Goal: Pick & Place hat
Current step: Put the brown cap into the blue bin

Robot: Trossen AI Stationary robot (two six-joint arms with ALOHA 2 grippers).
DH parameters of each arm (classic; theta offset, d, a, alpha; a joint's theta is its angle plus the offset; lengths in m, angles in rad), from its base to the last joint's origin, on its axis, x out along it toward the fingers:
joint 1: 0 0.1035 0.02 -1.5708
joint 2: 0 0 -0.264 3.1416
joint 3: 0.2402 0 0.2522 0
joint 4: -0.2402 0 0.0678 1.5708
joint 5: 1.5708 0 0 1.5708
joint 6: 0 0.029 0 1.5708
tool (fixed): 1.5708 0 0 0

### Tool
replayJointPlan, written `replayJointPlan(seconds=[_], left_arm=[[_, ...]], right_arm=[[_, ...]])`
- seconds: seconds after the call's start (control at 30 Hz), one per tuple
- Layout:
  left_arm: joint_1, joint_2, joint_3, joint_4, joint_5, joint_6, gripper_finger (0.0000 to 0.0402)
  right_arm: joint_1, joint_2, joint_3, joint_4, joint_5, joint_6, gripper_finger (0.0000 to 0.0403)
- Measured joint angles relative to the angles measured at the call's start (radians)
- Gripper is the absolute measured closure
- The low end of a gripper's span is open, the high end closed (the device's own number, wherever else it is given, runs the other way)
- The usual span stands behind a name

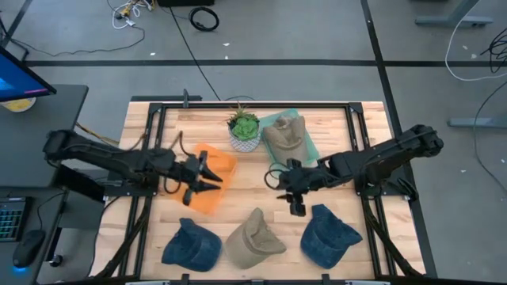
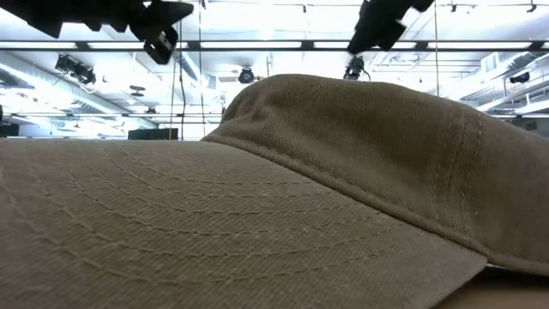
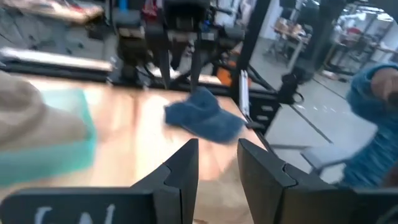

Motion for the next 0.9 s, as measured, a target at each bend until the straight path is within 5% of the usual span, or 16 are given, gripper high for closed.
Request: replayJointPlan(seconds=[0.23, 0.47, 0.9], left_arm=[[-0.043, 0.122, 0.000, 0.107, -0.003, -0.007, 0.0287], [-0.043, 0.121, 0.000, 0.119, -0.063, -0.034, 0.0287], [-0.055, 0.121, 0.000, 0.102, -0.063, -0.046, 0.0287]], right_arm=[[0.106, 0.062, -0.048, 0.207, -0.046, 0.131, 0.0234], [0.203, 0.228, -0.064, 0.438, -0.137, 0.058, 0.0234], [0.265, 0.444, -0.065, 0.596, -0.169, 0.078, 0.0234]])
